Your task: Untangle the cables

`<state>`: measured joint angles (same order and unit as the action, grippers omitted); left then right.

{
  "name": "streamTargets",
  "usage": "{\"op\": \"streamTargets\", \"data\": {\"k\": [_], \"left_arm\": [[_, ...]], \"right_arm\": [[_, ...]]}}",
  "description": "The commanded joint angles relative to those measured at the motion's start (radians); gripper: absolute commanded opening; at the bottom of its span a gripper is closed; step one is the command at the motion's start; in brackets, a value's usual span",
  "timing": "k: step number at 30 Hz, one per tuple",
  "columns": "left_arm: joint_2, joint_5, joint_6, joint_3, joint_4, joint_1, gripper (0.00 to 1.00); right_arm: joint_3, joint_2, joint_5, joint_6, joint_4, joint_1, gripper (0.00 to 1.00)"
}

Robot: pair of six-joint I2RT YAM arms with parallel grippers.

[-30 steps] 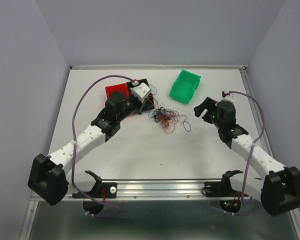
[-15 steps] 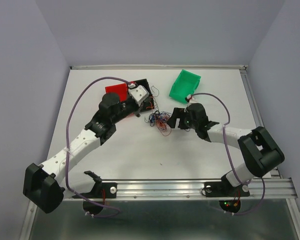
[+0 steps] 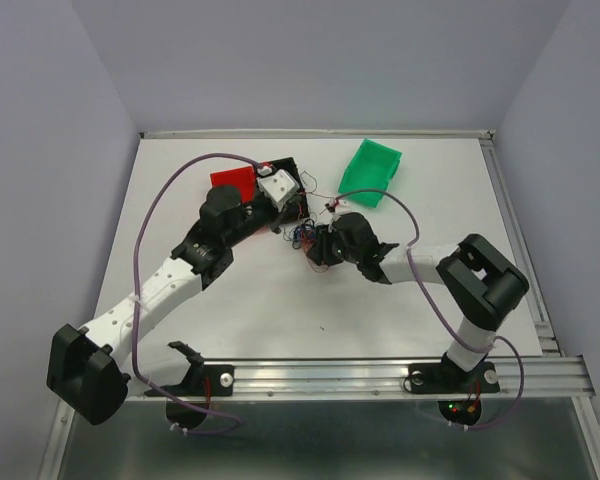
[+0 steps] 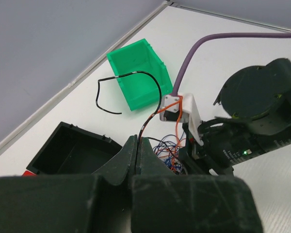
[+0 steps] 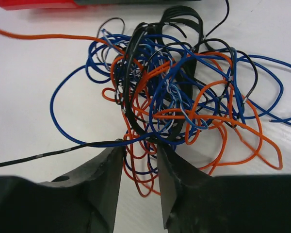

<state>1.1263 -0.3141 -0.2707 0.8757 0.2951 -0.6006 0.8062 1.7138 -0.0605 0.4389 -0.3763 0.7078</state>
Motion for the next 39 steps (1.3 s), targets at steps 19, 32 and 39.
{"op": "streamTargets", "data": {"k": [19, 32, 39], "left_arm": [[-0.27, 0.523, 0.203, -0.063, 0.176, 0.32, 0.0], [-0.304, 0.422, 0.2, -0.089, 0.193, 0.335, 0.0], [-0.171, -0.221, 0.067, -0.057, 0.116, 0.214, 0.18]], "right_arm": [[-0.199, -0.838, 0.931, 0.277, 0.397, -0.227, 0.03], [-0.171, -1.24, 1.204, 0.313, 0.639, -0.261, 0.02], [-0.113, -1.113, 0.934, 0.232, 0.611, -0.261, 0.01]]}}
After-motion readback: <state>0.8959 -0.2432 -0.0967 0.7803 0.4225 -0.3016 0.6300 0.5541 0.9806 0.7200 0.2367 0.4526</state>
